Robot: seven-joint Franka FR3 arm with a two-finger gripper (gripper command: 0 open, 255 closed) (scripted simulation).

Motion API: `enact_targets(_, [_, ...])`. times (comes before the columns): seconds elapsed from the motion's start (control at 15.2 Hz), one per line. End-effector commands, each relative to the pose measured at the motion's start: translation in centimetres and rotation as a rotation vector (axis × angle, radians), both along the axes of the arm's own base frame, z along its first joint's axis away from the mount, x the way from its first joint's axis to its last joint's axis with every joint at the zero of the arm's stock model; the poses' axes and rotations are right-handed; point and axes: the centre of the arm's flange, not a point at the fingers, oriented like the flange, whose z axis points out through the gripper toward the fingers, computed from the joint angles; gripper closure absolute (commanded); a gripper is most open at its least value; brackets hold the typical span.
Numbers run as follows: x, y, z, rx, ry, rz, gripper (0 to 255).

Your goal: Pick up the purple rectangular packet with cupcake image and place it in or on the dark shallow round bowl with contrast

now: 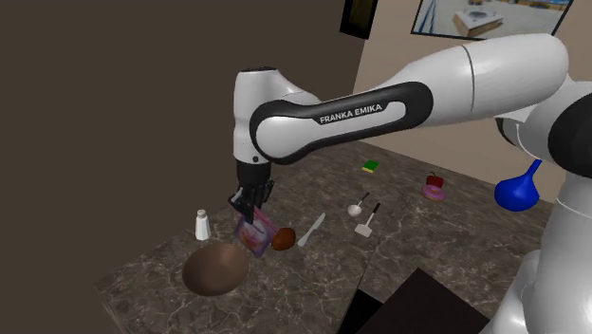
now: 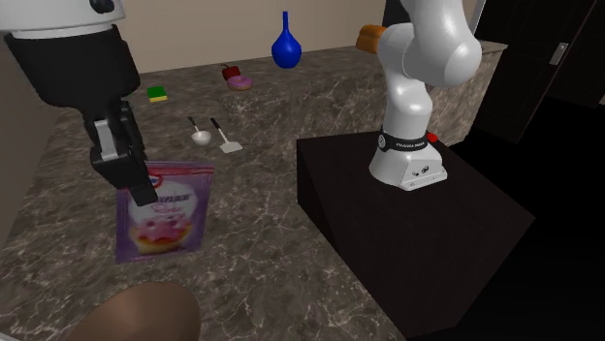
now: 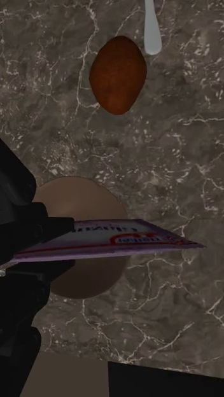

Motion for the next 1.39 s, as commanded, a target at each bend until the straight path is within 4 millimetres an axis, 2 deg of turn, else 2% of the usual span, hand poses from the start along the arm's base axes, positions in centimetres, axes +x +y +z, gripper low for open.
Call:
enact_targets(0.0, [1.9,1.5,0.7,0.000,0.000,-0.001,255])
enact_targets(0.46, [9.0,7.1,2.6,0.000,0.000,-0.001,255])
enact_targets(1.32, [9.0,7.2,-4.2,0.000,0.000,-0.001,255])
